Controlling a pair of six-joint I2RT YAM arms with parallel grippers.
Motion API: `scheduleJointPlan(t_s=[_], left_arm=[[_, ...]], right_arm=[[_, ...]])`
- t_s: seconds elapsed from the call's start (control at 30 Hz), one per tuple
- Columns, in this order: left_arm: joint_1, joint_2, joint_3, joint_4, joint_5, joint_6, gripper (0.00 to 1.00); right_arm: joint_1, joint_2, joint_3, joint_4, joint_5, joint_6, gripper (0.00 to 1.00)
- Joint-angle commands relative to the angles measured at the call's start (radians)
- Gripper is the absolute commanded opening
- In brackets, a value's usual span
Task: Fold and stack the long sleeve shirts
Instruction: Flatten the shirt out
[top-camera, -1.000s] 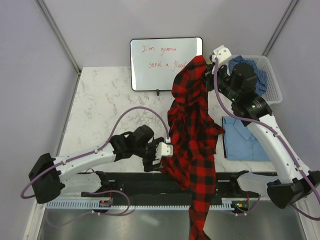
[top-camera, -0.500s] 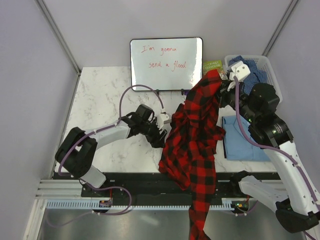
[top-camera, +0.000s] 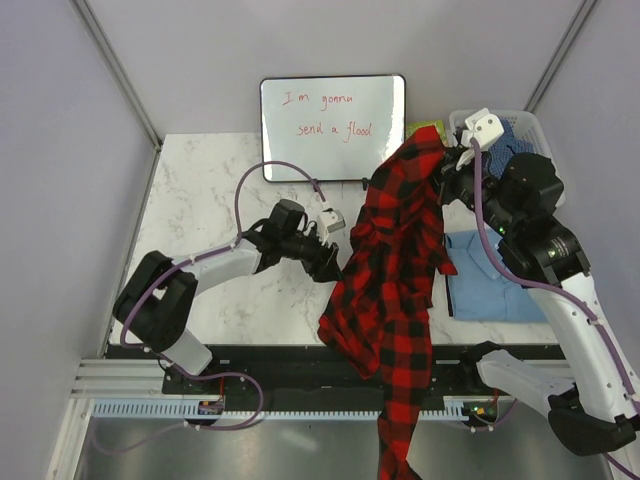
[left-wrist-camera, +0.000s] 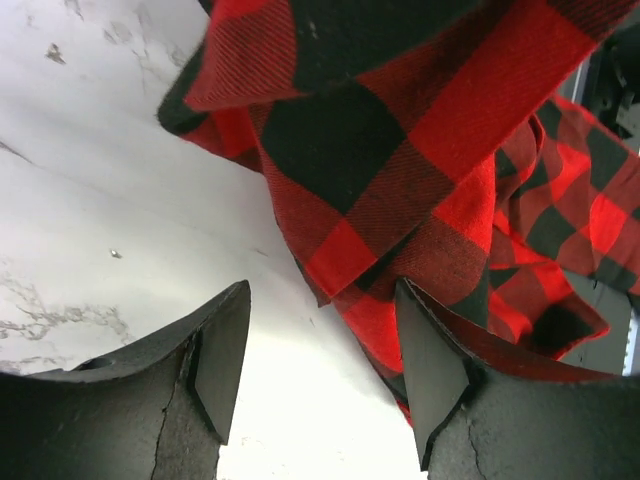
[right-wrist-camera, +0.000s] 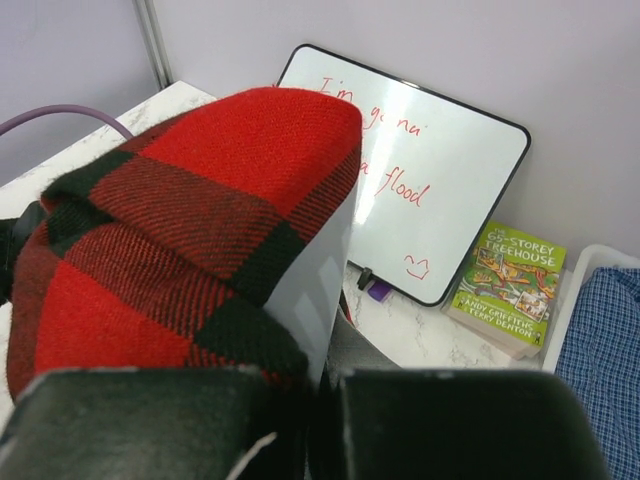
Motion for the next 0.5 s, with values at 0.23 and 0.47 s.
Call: scheduleJointPlan(t_s=[0.23,0.47], left_arm=[[-0.001,-0.031,0.058,0.119,-0.015,-0.099,0.63],[-0.042,0.027,0.038,0.093,-0.224,-0.061,0.58]], right_arm=[[-0.004,0.019,0.092,0.046,-0.007,0.029,0.00],[-0.004,0.036,0.132,0.061,0.007,0.042,0.00]])
